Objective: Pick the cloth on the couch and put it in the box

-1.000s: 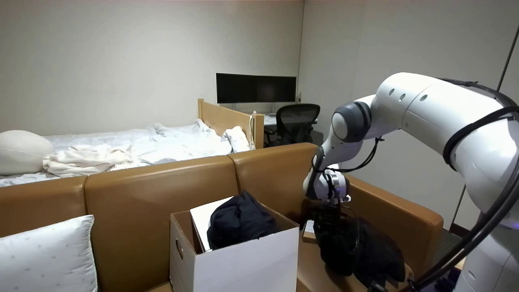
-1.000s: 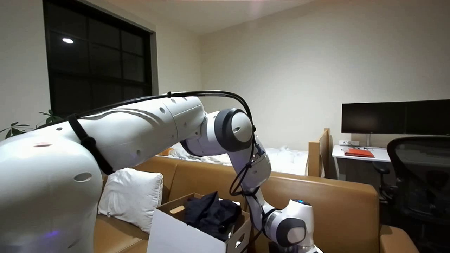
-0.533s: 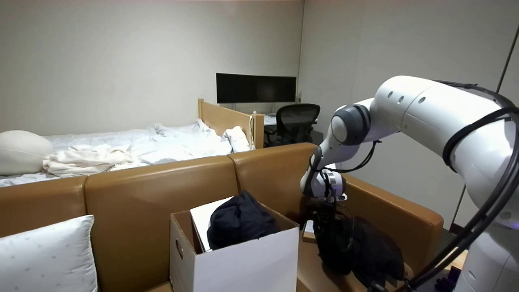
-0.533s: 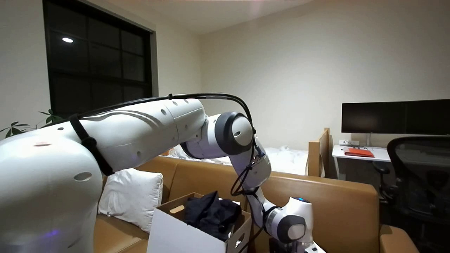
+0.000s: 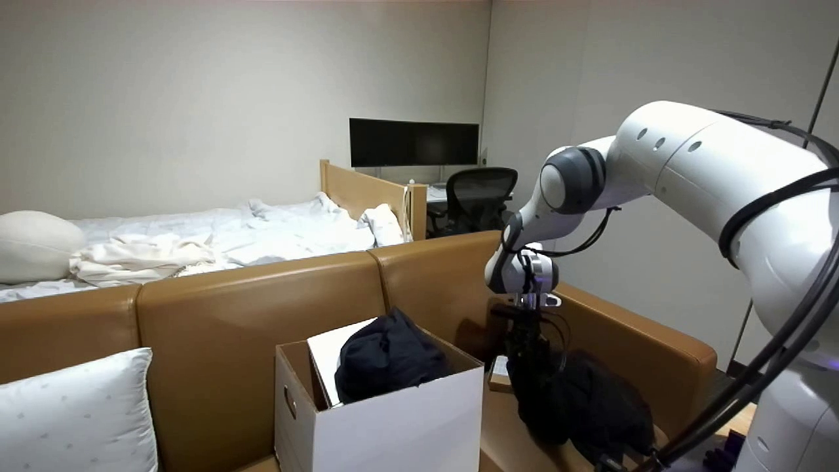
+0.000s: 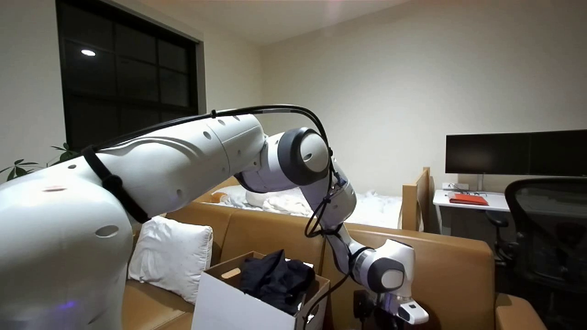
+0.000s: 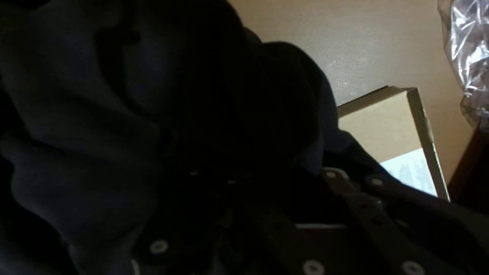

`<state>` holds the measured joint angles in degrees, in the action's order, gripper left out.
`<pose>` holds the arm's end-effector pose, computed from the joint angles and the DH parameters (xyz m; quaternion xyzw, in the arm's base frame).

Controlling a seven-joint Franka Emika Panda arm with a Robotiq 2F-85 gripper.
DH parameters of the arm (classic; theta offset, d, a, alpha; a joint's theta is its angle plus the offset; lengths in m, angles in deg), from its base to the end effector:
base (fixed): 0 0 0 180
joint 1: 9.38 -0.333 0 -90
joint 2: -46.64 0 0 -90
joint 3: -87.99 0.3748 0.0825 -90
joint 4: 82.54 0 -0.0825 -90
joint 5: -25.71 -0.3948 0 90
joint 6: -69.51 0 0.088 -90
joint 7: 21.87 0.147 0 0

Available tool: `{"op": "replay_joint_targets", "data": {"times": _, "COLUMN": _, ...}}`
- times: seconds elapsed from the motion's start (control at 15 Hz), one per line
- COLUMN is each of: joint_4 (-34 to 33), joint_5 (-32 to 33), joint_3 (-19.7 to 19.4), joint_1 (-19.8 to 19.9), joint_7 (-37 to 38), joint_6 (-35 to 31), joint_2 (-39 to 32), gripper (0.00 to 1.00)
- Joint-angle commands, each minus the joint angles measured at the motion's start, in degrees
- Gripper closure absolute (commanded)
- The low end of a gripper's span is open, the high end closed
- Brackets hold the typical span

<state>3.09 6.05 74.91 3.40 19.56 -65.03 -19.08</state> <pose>0.6302 -0.2766 -0.0479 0.7766 -0.6176 -0.1222 0.0232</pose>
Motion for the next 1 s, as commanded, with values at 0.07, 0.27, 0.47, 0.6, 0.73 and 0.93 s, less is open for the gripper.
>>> {"op": "replay_joint_targets", "data": {"times": 0.07, "joint_4": 11.72, "joint_5": 0.38, "joint_3": -2.68, "joint_1": -2.03, "joint_7": 2.88, "joint_6": -0.5, "joint_2": 12.44, "gripper": 0.98}}
{"op": "replay_joint_targets", "data": {"times": 0.27, "joint_4": 17.97, "joint_5": 1.95, "joint_3": -5.55, "joint_1": -4.28, "joint_7": 2.51, "joint_6": -5.33, "joint_2": 19.87, "gripper": 0.98}}
{"op": "replay_joint_targets", "data": {"times": 0.47, "joint_4": 24.23, "joint_5": 4.68, "joint_3": -9.38, "joint_1": -7.63, "joint_7": 4.19, "joint_6": -10.87, "joint_2": 27.71, "gripper": 0.98}}
{"op": "replay_joint_targets", "data": {"times": 0.6, "joint_4": 27.43, "joint_5": 7.13, "joint_3": -12.03, "joint_1": -9.76, "joint_7": 6.88, "joint_6": -11.64, "joint_2": 32.79, "gripper": 0.98}}
{"op": "replay_joint_targets", "data": {"times": 0.73, "joint_4": 30.37, "joint_5": 11.12, "joint_3": -14.83, "joint_1": -12.0, "joint_7": 10.51, "joint_6": -11.44, "joint_2": 38.02, "gripper": 0.98}}
{"op": "replay_joint_targets", "data": {"times": 0.93, "joint_4": 34.19, "joint_5": 14.85, "joint_3": -16.17, "joint_1": -12.29, "joint_7": 14.76, "joint_6": -11.84, "joint_2": 46.67, "gripper": 0.99}}
